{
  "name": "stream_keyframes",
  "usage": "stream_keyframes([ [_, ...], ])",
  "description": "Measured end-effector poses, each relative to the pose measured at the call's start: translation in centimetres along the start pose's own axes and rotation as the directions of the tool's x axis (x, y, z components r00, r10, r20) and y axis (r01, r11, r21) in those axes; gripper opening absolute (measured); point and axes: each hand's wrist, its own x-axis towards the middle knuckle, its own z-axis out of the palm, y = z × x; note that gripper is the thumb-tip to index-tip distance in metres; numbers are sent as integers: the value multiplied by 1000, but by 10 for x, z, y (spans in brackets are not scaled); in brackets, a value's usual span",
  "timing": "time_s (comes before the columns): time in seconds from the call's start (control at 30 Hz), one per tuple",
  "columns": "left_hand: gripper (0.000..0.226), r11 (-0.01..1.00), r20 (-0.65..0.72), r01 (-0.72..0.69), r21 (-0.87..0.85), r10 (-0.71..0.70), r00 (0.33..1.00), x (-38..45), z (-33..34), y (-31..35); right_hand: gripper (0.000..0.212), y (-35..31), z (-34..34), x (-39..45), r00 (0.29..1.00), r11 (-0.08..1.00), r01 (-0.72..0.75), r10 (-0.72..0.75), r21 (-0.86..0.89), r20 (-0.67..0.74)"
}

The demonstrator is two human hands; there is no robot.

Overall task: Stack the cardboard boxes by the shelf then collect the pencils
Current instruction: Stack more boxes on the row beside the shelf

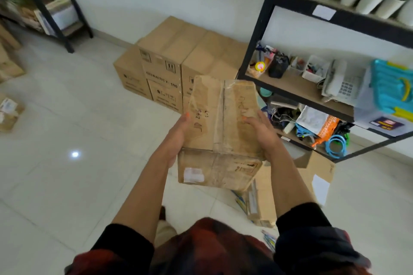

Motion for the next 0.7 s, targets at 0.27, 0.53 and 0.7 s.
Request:
stream_keyframes([
  [0.27,86,996,27,-72,46,71,997,28,-121,42,59,-23,117,18,999,998,-22,24,60,-40],
  [0.53,91,996,70,-80,40,77,995,53,-195,46,70,-38,186,37,994,997,-62,66,45,-85],
  [0.7,80,996,79,-89,4,89,993,74,-230,52,72,-50,222,67,996,999,-37,38,17,-76],
])
